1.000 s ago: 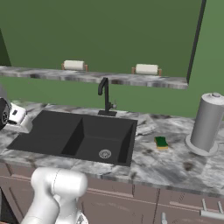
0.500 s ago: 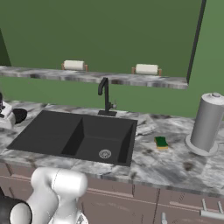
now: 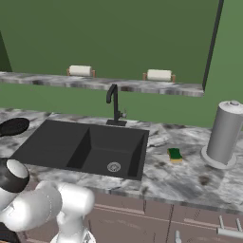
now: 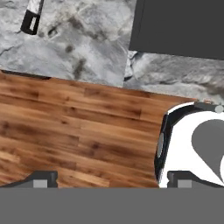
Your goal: Pick the pan and sponge and place them into the sink. Then turn on the water.
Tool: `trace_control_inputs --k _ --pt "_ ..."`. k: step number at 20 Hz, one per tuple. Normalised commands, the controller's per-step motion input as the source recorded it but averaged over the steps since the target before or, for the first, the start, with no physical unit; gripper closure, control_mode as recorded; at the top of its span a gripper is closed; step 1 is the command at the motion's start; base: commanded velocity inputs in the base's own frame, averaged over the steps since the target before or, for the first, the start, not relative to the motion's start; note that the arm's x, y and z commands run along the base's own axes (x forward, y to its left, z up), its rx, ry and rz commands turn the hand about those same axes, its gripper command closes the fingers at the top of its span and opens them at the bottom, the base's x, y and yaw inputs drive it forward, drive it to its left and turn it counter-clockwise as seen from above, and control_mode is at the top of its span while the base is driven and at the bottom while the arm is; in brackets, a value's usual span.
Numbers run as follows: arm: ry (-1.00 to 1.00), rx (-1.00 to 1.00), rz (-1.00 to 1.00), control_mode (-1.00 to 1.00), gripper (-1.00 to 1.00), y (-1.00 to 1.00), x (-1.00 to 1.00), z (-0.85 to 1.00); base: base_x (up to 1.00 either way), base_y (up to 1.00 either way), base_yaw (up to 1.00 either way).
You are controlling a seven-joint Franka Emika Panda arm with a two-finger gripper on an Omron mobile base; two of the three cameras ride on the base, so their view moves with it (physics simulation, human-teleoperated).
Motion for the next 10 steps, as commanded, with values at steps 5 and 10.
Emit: trace_control_inputs --k 5,10 --pt "0.05 -0.17 -0.06 -1.0 -1.0 0.91 0.36 -0.35 0.0 0.0 0.0" --pt "0.03 -0.05 -0.07 -1.0 -1.0 0.59 0.39 -0.36 0.0 0.0 0.0"
